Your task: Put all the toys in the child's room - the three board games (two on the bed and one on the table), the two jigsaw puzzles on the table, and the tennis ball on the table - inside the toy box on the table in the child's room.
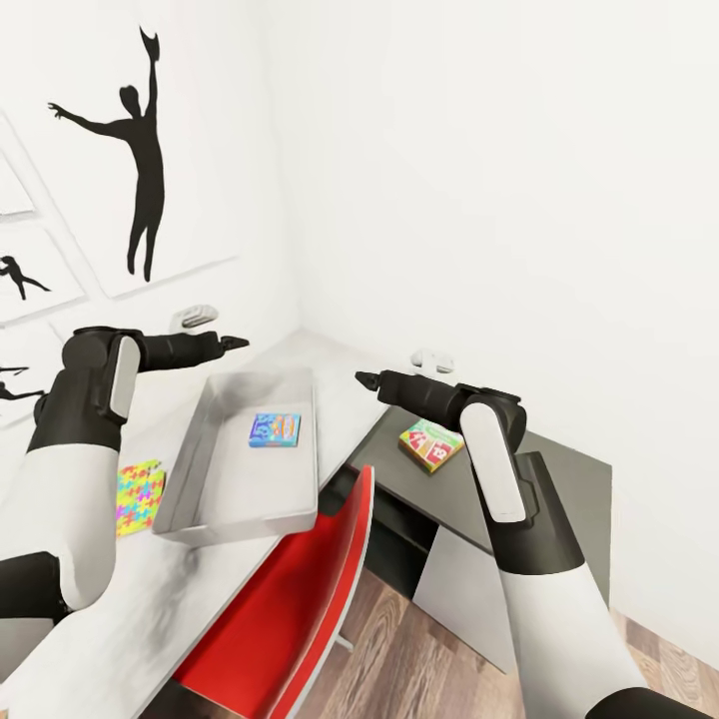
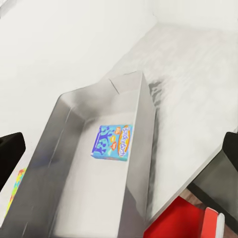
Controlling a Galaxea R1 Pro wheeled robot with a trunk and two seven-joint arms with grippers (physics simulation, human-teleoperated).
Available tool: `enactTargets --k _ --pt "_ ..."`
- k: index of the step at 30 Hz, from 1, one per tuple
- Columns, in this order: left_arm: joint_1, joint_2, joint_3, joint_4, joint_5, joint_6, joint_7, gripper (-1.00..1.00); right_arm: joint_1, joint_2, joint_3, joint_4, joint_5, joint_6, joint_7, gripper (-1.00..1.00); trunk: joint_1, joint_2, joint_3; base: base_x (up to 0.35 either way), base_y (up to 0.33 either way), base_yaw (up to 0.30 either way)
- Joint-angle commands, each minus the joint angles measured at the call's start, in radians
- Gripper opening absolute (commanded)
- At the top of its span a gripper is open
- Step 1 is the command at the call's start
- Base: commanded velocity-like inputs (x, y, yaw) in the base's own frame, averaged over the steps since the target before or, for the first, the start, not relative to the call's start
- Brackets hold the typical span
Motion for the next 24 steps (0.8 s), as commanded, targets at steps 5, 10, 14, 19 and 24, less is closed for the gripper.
enactTargets --k 5,10,14,19,24 --pt "0.012 0.001 0.009 -0.005 0.006 0.012 0.001 1.0 -0.001 -0.001 0.0 -0.001 -0.01 0.003 -0.01 1.0 0.001 -0.002 0.006 0.0 0.0 0.0" --pt "0.036 0.001 0.013 -0.024 0.006 0.012 0.001 1.0 -0.001 -0.001 0.0 -0.001 -0.01 0.003 -0.01 1.0 0.001 -0.002 0.014 0.0 0.0 0.0" --pt "0.069 0.001 0.013 -0.081 0.006 0.012 0.001 1.0 -0.001 -0.001 0.0 -0.001 -0.01 0.003 -0.011 1.0 0.001 -0.002 0.021 0.0 0.0 0.0" --pt "0.098 -0.001 0.012 -0.136 0.006 0.012 0.001 1.0 -0.001 -0.001 0.0 -0.001 -0.01 0.003 -0.012 1.0 0.001 -0.002 0.029 0.0 0.0 0.0" --pt "0.106 -0.001 0.012 -0.153 0.006 0.013 0.001 1.0 -0.001 0.0 0.0 -0.001 -0.01 0.003 -0.012 1.0 0.001 -0.002 0.037 -0.007 0.0 0.0"
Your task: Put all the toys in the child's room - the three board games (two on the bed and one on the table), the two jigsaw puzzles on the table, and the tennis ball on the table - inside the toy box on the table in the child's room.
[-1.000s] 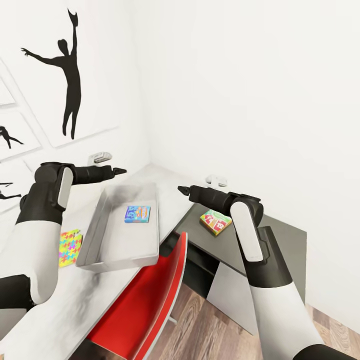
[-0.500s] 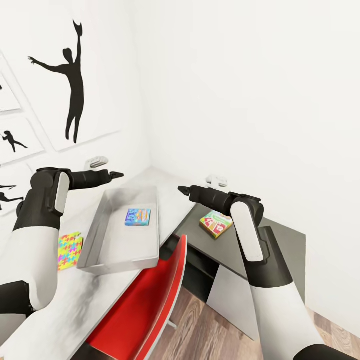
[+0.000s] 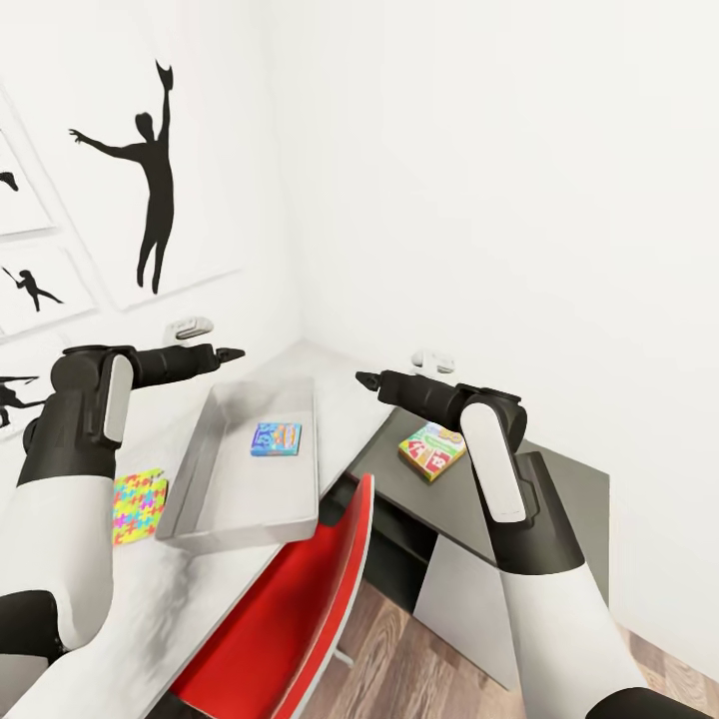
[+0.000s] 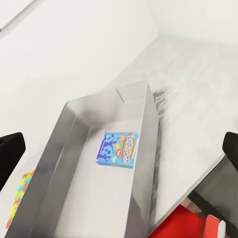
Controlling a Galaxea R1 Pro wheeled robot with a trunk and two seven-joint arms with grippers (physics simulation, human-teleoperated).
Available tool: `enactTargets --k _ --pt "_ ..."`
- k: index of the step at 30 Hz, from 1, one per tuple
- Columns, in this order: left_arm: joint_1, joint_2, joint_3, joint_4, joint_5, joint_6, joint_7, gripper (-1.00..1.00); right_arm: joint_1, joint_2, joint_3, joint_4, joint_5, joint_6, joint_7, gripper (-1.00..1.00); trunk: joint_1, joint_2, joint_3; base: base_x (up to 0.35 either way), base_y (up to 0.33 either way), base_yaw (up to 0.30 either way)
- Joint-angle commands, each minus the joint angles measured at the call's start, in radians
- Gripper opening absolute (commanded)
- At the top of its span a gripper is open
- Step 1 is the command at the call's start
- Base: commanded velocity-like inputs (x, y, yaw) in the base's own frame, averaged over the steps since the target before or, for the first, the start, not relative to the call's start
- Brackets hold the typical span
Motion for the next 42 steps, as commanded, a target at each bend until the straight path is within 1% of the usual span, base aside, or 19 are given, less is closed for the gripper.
enactTargets --k 1,20,42 --pt "0.001 0.0 0.001 -0.003 0.006 0.008 0.001 1.0 -0.001 0.001 0.0 -0.001 -0.01 0.003 -0.011 1.0 0.001 -0.002 0.0 -0.115 0.0 0.0" --pt "0.004 0.0 0.001 -0.008 0.005 0.008 0.001 1.0 -0.001 0.0 0.0 -0.001 -0.01 0.003 -0.011 1.0 0.001 -0.002 0.03 -0.149 0.0 0.0" --pt "0.01 -0.002 0.0 -0.01 0.005 0.008 0.001 1.0 0.005 0.001 0.0 -0.002 -0.01 0.002 -0.012 1.0 0.001 -0.002 0.033 -0.012 0.0 0.0"
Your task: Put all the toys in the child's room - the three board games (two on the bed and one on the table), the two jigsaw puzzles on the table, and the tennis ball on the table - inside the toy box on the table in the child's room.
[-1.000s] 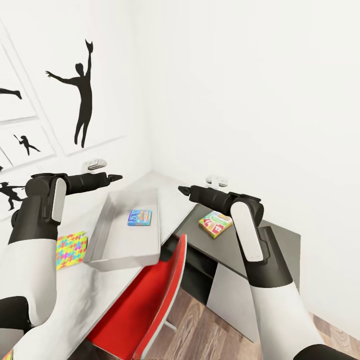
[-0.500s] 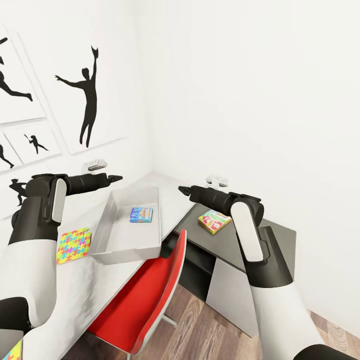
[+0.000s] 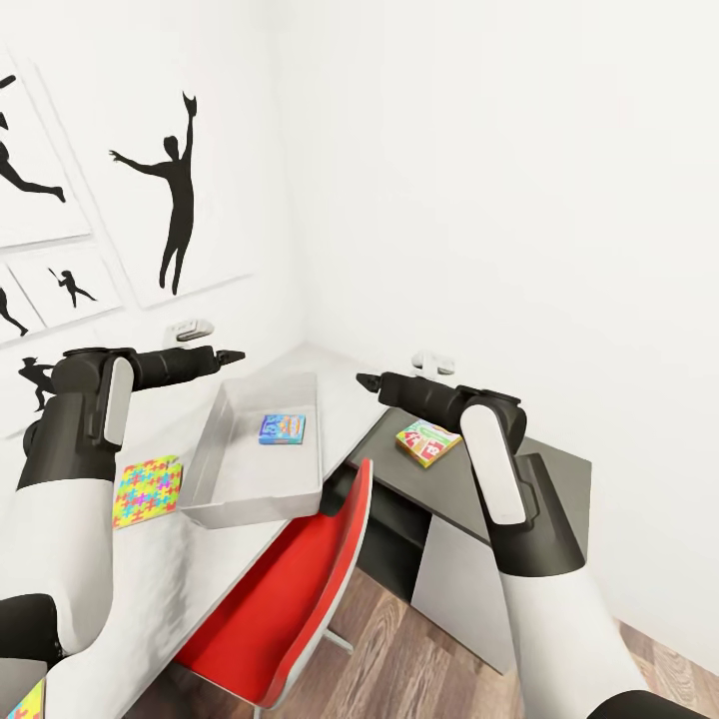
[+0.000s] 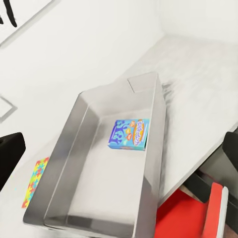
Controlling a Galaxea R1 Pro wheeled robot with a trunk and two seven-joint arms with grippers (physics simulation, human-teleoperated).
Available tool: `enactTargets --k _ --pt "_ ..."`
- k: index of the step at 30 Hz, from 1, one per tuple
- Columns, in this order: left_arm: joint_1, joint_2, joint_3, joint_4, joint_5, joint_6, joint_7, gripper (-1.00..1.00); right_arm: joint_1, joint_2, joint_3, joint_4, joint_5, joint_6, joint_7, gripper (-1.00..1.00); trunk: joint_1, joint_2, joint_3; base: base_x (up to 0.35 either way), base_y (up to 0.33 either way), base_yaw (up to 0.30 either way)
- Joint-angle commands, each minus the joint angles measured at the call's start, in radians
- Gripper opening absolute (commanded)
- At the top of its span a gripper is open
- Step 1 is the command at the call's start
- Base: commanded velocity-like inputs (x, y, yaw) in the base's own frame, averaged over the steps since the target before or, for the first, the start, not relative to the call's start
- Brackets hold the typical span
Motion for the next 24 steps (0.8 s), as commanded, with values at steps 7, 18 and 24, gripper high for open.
enactTargets --k 7,18,24 --pt "0.0 0.001 0.001 0.0 0.006 0.008 0.001 1.0 -0.001 0.0 -0.001 -0.001 -0.01 0.0 -0.011 1.0 0.001 -0.002 -0.002 0.0 0.0 0.0" --pt "0.003 0.001 0.002 -0.003 0.006 0.008 0.001 1.0 -0.001 0.001 0.0 -0.001 -0.01 -0.001 -0.011 1.0 0.001 -0.002 0.004 -0.047 0.0 -0.046" --pt "0.004 0.002 0.003 -0.005 0.006 0.008 0.001 1.0 -0.001 0.001 0.0 -0.001 -0.01 -0.001 -0.011 1.0 0.001 -0.002 0.013 -0.214 0.0 -0.117"
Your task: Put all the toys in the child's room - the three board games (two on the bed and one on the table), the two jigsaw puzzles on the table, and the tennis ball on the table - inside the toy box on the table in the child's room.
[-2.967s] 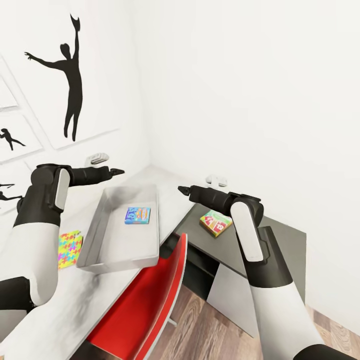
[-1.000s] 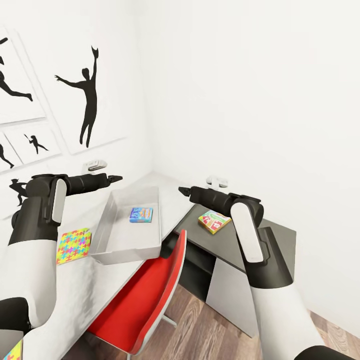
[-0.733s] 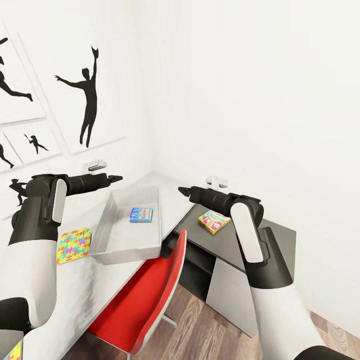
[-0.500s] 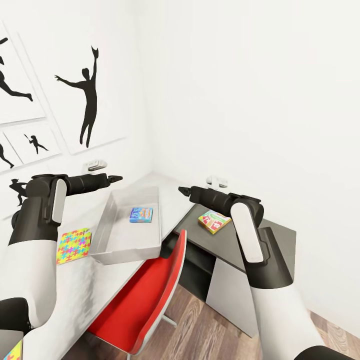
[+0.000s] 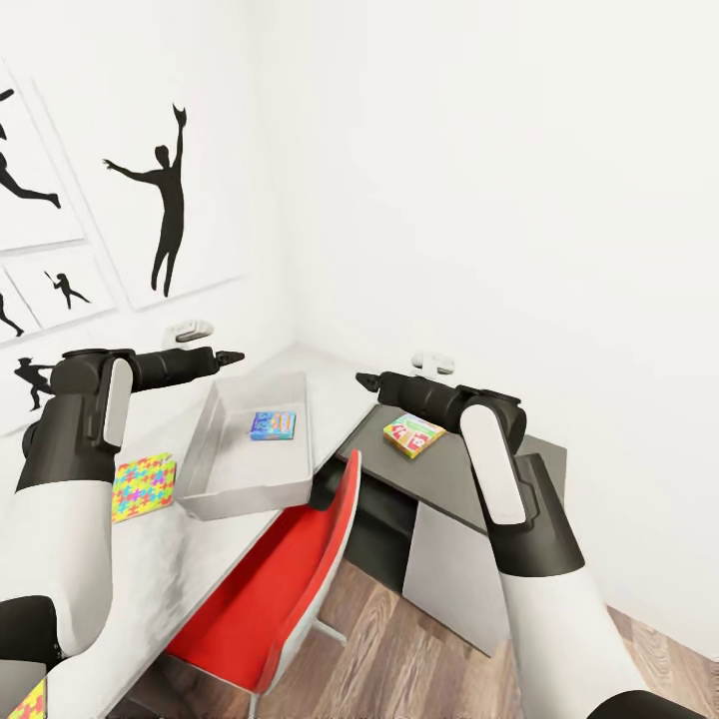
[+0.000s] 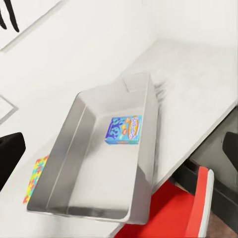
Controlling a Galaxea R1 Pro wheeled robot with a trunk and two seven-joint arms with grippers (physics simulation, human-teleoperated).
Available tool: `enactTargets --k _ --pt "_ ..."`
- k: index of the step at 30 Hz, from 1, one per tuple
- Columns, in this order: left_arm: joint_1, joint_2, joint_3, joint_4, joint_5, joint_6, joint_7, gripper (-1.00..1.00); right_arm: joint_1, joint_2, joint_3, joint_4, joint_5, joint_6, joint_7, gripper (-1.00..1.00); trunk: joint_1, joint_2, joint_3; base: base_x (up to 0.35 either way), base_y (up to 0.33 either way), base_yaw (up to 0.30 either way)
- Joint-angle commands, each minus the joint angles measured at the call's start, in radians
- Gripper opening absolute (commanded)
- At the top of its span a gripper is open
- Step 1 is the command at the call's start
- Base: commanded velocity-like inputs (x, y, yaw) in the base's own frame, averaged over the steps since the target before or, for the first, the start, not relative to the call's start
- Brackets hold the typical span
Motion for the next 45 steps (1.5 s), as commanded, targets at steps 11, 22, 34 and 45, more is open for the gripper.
enactTargets --k 11,22,34,45 --pt "0.001 0.001 0.001 -0.001 0.005 0.008 0.001 1.0 -0.001 0.002 0.0 -0.001 -0.01 0.003 -0.012 1.0 0.0 -0.002 0.014 -0.036 0.0 -0.125" --pt "0.02 0.001 0.003 -0.001 0.005 0.006 0.001 1.0 -0.001 0.001 0.0 -0.001 -0.01 0.003 -0.012 1.0 0.0 -0.002 0.031 -0.001 0.0 -0.124" --pt "0.03 0.003 0.007 -0.001 0.004 0.004 0.001 1.0 -0.001 -0.001 0.0 -0.001 -0.01 0.004 -0.012 1.0 0.0 -0.002 0.049 0.0 0.0 -0.123" --pt "0.03 0.003 0.009 -0.001 0.003 0.006 0.001 1.0 -0.001 -0.001 0.0 -0.001 -0.01 0.003 -0.012 1.0 0.0 -0.002 0.066 -0.044 0.046 -0.109"
